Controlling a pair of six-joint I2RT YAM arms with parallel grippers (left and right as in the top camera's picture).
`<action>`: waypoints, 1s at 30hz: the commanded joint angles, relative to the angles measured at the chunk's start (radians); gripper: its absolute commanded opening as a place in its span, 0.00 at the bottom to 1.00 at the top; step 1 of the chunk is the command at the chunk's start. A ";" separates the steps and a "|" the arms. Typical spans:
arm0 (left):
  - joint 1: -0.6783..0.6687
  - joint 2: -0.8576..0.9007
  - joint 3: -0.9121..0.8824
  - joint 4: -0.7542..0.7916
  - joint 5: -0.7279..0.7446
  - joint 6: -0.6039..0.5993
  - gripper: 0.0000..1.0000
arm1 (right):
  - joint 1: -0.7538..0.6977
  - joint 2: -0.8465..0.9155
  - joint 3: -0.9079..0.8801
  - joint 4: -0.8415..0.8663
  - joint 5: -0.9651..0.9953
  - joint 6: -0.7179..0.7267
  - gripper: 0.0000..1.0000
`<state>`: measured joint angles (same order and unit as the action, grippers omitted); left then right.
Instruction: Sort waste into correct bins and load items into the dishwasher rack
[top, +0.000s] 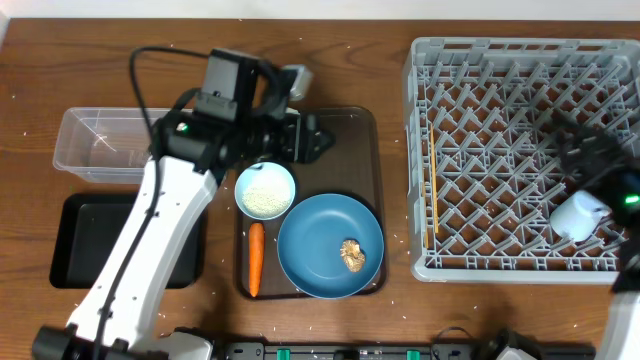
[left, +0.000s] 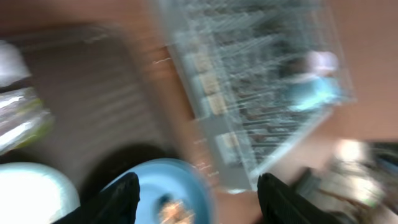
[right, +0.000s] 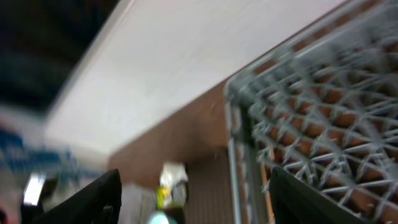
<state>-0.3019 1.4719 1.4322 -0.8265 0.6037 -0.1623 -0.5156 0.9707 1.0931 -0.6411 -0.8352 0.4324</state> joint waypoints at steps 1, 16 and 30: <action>0.006 -0.049 0.005 -0.072 -0.347 -0.020 0.62 | 0.165 -0.021 0.006 -0.069 0.264 -0.185 0.70; 0.006 0.059 -0.023 -0.154 -0.596 -0.031 0.67 | 0.820 0.058 0.005 -0.227 0.577 -0.306 0.69; -0.019 0.200 -0.024 0.005 -0.589 0.019 0.66 | 0.861 0.211 0.005 -0.216 0.575 -0.245 0.68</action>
<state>-0.3046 1.6321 1.4139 -0.8509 0.0338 -0.1806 0.3336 1.1690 1.0939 -0.8589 -0.2687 0.1719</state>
